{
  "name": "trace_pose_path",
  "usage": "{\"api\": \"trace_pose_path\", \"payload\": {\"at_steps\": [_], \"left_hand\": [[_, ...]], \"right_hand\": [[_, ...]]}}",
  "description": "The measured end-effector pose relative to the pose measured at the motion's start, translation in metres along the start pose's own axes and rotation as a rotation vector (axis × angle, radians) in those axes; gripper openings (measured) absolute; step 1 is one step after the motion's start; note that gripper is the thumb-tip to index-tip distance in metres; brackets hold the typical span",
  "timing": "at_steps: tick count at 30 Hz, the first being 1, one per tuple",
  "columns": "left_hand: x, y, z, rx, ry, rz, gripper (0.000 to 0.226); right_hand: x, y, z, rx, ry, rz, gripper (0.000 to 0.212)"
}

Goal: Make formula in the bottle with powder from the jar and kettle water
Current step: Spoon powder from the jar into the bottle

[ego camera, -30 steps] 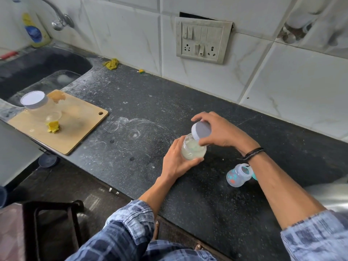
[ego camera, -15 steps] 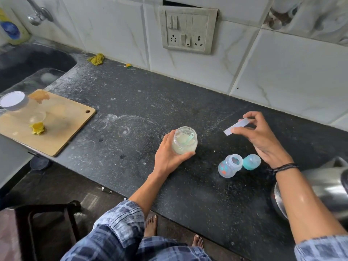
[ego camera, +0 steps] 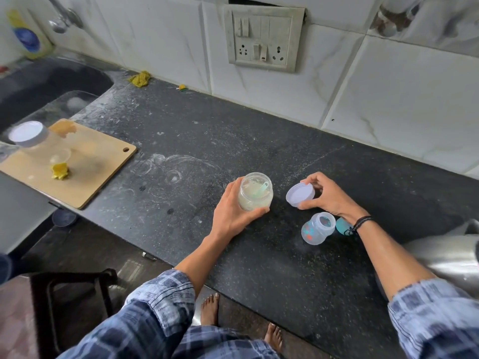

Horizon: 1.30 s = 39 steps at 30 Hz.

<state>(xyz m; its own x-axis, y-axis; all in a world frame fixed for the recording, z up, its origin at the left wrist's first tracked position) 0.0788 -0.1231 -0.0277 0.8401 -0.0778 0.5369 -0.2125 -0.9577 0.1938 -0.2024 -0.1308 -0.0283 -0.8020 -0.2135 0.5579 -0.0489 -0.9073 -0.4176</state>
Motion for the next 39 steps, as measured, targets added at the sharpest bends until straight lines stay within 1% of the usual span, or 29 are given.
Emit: {"api": "trace_pose_path", "payload": {"at_steps": [5,12,15,17,21,23,24,27,31,35,39], "left_hand": [[0.0,0.0,0.0,-0.002,-0.001,-0.009,0.087],[0.0,-0.001,0.0,-0.007,0.0,-0.013,0.088],[0.0,-0.001,0.001,-0.009,0.003,-0.012,0.089],[-0.002,-0.001,0.001,-0.007,0.0,-0.009,0.09],[-0.002,0.0,0.002,-0.008,0.005,-0.01,0.089],[-0.002,0.0,0.001,-0.022,0.021,-0.01,0.09],[-0.002,-0.001,0.0,-0.033,0.033,-0.009,0.091],[-0.004,-0.003,-0.005,-0.061,0.07,0.002,0.095],[-0.003,-0.007,-0.01,-0.086,0.098,0.013,0.094],[-0.003,-0.01,-0.016,-0.124,0.12,0.018,0.094],[-0.003,-0.013,-0.018,-0.143,0.13,0.009,0.095]], "right_hand": [[-0.005,0.005,-0.008,-0.032,-0.125,0.051,0.083],[-0.008,0.01,-0.011,-0.006,-0.23,0.07,0.091],[-0.008,0.006,-0.006,-0.006,-0.28,0.084,0.092],[-0.003,0.001,0.006,0.02,-0.281,0.041,0.085],[0.01,-0.02,0.062,0.218,-0.192,-0.117,0.044],[0.008,-0.035,0.095,0.31,-0.193,-0.149,0.028],[0.003,-0.041,0.111,0.347,-0.231,-0.141,0.023],[-0.021,-0.055,0.145,0.414,-0.453,-0.105,0.023],[-0.045,-0.062,0.156,0.367,-0.744,-0.165,0.031],[-0.055,-0.065,0.155,0.326,-0.874,-0.247,0.038],[-0.057,-0.065,0.149,0.268,-0.932,-0.269,0.037]]}}
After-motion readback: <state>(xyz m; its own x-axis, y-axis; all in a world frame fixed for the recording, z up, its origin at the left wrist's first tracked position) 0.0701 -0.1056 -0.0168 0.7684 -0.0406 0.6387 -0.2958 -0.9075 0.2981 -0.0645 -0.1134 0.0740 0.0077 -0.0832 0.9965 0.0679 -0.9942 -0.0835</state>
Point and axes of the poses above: each hand's wrist, its own y-axis towards the middle knuckle, its own x-axis out of the back of the hand, z = x × y, the point moved 8 cm from there along y, towards the middle knuckle, and after that the axes turned 6 degrees about -x, right-handed, at the moved point
